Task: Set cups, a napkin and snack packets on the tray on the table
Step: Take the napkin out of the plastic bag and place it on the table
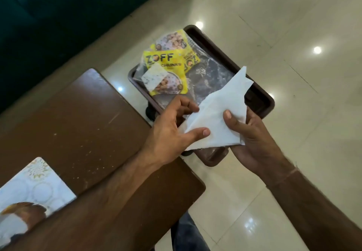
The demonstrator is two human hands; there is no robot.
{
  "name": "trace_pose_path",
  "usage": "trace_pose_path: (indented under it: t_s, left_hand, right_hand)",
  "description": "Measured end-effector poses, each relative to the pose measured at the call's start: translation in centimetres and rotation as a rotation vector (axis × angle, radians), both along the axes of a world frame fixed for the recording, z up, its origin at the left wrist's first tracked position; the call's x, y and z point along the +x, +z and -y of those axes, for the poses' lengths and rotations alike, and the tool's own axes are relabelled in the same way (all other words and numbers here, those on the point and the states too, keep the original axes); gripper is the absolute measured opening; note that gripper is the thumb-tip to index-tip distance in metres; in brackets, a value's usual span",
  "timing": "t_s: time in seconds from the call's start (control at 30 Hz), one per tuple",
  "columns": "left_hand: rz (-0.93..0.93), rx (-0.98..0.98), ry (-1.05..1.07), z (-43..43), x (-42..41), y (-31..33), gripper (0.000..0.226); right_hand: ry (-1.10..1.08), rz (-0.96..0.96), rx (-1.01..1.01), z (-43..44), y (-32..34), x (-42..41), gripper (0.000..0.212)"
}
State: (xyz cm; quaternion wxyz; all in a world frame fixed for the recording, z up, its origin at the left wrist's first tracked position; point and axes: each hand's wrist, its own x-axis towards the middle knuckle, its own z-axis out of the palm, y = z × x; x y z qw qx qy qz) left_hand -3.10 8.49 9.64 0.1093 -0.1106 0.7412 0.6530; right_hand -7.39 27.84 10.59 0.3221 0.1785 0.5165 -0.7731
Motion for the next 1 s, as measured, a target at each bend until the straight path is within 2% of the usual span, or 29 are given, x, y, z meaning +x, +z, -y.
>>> trace_pose_path:
  t_s: [0.07, 0.13, 0.17, 0.2, 0.23, 0.3, 0.33, 0.4, 0.43, 0.5, 0.63, 0.73, 0.83, 0.93, 1.0]
  left_hand:
    - [-0.002, -0.004, 0.028, 1.7, 1.5, 0.8, 0.038]
    - [-0.037, -0.059, 0.057, 3.6, 3.2, 1.6, 0.031]
    - [-0.056, -0.111, 0.064, 4.6, 4.0, 2.0, 0.028]
    - [-0.073, -0.174, 0.061, 5.4, 4.7, 2.4, 0.027]
    - [-0.095, -0.240, 0.060, 6.4, 5.6, 2.7, 0.027]
    - [-0.140, -0.348, 0.047, 8.4, 7.4, 3.0, 0.026]
    - [-0.162, -0.391, 0.042, 9.2, 8.3, 3.2, 0.026]
    - [-0.206, -0.471, 0.044, 10.7, 10.1, 3.6, 0.027]
    - [-0.227, -0.505, 0.055, 11.3, 10.8, 3.7, 0.026]
    - [-0.251, -0.556, 0.107, 12.5, 13.0, 4.0, 0.022]
    - [-0.253, -0.579, 0.231, 15.8, 17.2, 4.4, 0.018]
    - [-0.201, -0.540, 0.310, 18.3, 19.8, 4.4, 0.025]
    - [-0.072, -0.428, 0.406, 20.9, 22.6, 4.0, 0.038]
    - [-0.005, -0.222, 0.540, 22.8, 25.1, 3.4, 0.028]
    - [0.017, -0.135, 0.651, 23.7, 27.1, 2.7, 0.023]
  right_hand:
    - [0.061, -0.038, 0.050, 1.6, 0.4, 0.7, 0.062]
    - [0.110, -0.116, 0.143, 3.7, 0.8, 1.4, 0.075]
    - [0.132, -0.222, 0.242, 4.7, 1.1, 1.6, 0.088]
    - [0.174, -0.412, 0.382, 5.5, 1.5, 1.6, 0.100]
    - [0.278, -0.680, 0.543, 6.4, 1.9, 1.6, 0.105]
    - [0.548, -1.229, 0.782, 8.5, 2.7, 1.4, 0.093]
    - [0.696, -1.394, 0.827, 9.9, 3.5, 1.3, 0.076]
    - [0.987, -1.577, 0.845, 12.7, 4.9, 1.3, 0.043]
    - [1.120, -1.618, 0.857, 13.9, 5.3, 1.4, 0.033]
    - [1.335, -1.651, 0.877, 16.6, 6.3, 1.9, 0.028]
    - [1.657, -1.631, 0.917, 21.6, 7.2, 3.2, 0.038]
    - [1.704, -1.615, 0.773, 25.4, 7.9, 4.4, 0.038]
    - [1.710, -1.531, 0.616, 29.4, 8.6, 6.2, 0.033]
    - [1.759, -1.416, 0.624, 32.3, 8.9, 7.8, 0.037]
    - [1.718, -1.334, 0.655, 34.1, 8.6, 8.9, 0.042]
